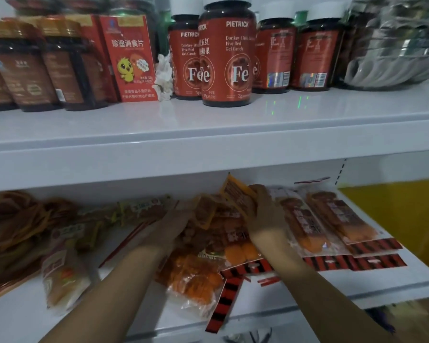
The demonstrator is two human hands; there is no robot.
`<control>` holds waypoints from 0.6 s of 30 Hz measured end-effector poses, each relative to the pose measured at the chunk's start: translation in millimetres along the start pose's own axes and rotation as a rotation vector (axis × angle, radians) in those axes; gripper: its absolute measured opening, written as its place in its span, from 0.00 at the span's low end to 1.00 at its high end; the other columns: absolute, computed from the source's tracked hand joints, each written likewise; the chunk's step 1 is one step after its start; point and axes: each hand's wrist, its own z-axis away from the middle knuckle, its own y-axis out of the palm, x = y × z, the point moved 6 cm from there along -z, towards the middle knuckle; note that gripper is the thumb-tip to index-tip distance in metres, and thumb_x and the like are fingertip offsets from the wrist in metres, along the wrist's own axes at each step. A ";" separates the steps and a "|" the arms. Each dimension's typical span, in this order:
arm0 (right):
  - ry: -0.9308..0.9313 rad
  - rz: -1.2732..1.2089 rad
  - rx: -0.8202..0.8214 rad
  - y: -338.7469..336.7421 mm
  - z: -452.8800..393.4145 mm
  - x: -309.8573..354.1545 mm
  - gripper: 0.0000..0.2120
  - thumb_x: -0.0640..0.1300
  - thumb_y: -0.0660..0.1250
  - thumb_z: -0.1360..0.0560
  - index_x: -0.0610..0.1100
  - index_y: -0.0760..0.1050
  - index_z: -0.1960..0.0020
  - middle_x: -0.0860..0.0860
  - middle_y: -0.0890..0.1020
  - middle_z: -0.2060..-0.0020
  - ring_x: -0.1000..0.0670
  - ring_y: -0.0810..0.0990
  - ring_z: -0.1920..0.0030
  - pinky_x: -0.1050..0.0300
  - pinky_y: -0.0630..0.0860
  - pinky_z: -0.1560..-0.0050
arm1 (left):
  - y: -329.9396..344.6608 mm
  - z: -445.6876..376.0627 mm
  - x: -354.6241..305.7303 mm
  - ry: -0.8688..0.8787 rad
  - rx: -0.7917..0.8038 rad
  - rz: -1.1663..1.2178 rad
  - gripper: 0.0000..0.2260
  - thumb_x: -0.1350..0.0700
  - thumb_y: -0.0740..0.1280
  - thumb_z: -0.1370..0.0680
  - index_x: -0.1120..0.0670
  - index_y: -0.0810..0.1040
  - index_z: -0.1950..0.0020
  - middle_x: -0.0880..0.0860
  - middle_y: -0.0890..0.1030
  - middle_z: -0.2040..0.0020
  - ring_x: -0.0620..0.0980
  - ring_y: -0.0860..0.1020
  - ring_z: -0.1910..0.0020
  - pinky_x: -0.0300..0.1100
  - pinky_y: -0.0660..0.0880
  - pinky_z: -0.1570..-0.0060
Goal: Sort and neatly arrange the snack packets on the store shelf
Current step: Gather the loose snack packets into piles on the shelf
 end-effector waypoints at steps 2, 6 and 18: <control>-0.030 0.151 0.102 20.7 7.9 8.3 0.16 0.45 0.58 0.15 0.48 0.70 0.28 0.46 0.82 0.47 0.41 0.83 0.53 0.56 0.71 0.65 | 13.6 6.9 4.2 0.018 0.039 0.065 0.05 0.64 0.66 0.24 0.59 0.82 0.53 0.62 0.83 0.61 0.57 0.81 0.65 0.49 0.79 0.56; -0.238 0.181 0.212 46.6 33.1 27.4 0.18 0.54 0.60 0.18 0.51 0.75 0.31 0.49 0.85 0.49 0.44 0.85 0.54 0.58 0.76 0.64 | 25.1 10.1 0.3 0.080 0.068 0.163 0.12 0.55 0.63 0.18 0.55 0.86 0.54 0.59 0.86 0.55 0.57 0.85 0.56 0.51 0.84 0.54; -0.095 0.292 0.585 74.8 -58.2 2.6 0.23 0.58 0.66 0.27 0.54 0.71 0.33 0.50 0.79 0.39 0.44 0.78 0.39 0.40 0.78 0.42 | -17.5 -7.1 22.0 0.072 -0.250 0.260 0.10 0.64 0.62 0.17 0.57 0.82 0.55 0.61 0.85 0.52 0.56 0.83 0.55 0.62 0.81 0.47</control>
